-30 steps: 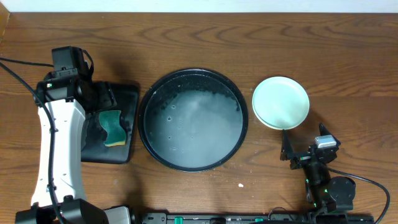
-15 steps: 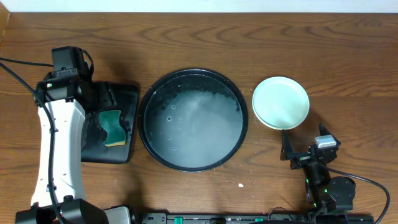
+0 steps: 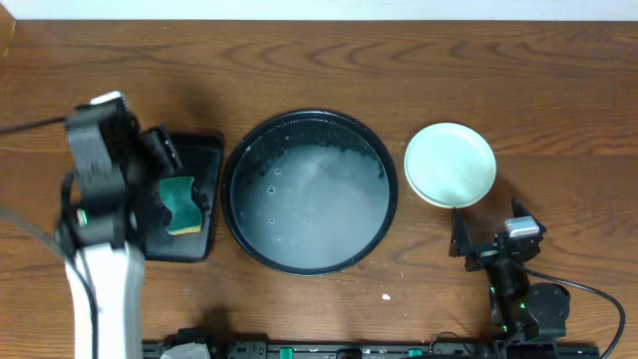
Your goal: Clean dirty plates on tray and stack at the side
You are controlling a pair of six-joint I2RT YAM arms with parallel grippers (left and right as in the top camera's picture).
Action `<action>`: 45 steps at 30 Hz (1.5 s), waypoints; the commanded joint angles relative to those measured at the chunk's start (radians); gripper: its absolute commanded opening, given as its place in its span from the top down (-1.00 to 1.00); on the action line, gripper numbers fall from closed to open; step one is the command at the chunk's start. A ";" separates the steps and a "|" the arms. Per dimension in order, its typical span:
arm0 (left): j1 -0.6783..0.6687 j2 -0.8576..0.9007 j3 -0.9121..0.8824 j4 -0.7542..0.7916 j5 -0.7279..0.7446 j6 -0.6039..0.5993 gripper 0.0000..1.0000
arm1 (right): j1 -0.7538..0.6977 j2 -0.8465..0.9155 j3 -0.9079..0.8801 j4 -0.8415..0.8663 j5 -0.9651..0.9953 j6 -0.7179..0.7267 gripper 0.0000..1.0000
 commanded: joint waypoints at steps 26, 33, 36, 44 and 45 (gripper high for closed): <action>-0.032 -1.038 -1.028 0.535 -0.045 0.093 -0.54 | 0.006 -0.006 -0.002 -0.003 -0.005 0.014 -0.99; -0.036 -1.073 -1.027 0.474 -0.044 0.122 -0.54 | 0.006 -0.006 -0.002 -0.003 -0.005 0.014 -0.99; -0.035 -1.073 -1.027 0.475 -0.041 0.122 -0.54 | 0.006 -0.006 -0.002 -0.003 -0.005 0.014 -0.99; -0.035 -1.063 -1.027 0.475 -0.041 0.122 -0.54 | 0.006 -0.006 -0.002 -0.003 -0.005 0.014 -0.98; -0.035 -1.062 -1.027 0.475 -0.041 0.122 -0.54 | 0.006 -0.006 -0.002 -0.003 -0.005 0.014 -0.98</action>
